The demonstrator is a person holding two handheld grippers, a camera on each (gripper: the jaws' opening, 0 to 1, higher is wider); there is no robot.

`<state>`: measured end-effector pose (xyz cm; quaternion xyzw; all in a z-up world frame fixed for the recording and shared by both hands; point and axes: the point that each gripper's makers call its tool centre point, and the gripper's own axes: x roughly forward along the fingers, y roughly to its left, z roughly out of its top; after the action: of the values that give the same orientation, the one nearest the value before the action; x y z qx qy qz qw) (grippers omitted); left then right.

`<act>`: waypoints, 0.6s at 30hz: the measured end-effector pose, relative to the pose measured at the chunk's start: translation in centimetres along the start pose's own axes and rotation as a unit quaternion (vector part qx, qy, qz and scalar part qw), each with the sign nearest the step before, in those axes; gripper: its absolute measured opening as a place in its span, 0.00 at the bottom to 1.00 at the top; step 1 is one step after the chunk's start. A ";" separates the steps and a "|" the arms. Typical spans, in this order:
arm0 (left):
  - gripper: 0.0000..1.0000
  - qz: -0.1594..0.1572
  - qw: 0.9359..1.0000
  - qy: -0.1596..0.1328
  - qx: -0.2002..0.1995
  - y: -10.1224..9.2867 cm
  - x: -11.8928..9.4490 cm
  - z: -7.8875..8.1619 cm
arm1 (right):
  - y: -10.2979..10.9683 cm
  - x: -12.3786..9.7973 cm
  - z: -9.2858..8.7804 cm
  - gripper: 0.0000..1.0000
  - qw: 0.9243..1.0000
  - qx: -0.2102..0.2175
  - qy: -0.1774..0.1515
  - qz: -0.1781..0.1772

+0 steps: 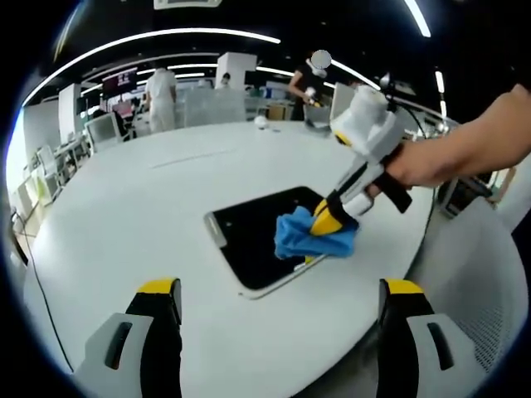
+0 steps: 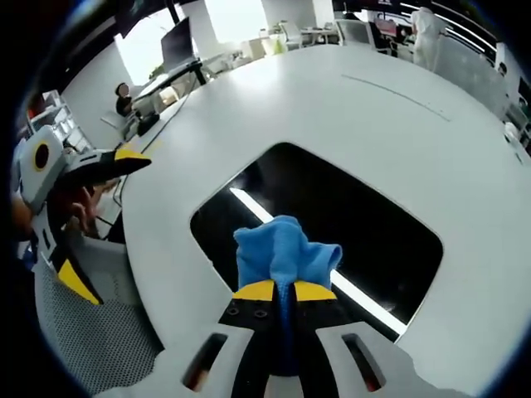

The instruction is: Wipe the mirror surface with the cleaning cloth until all visible marks leave the cleaned area.

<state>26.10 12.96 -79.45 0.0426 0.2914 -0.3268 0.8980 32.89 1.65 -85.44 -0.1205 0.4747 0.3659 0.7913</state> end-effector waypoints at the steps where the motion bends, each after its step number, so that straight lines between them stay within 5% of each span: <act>1: 0.99 -0.001 1.000 0.001 0.000 -0.1 0.0 0.0 | 0.0 0.0 0.0 0.01 1.000 0.000 0.000 0.000; 18: 0.99 0.001 1.000 0.002 -0.007 0.1 0.0 -0.1 | -2.4 0.4 1.5 0.01 1.000 0.004 0.002 -0.008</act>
<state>26.10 13.10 -79.54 0.0371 0.2957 -0.3238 0.8980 35.67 0.96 -85.42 -0.1221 0.4769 0.3578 0.7935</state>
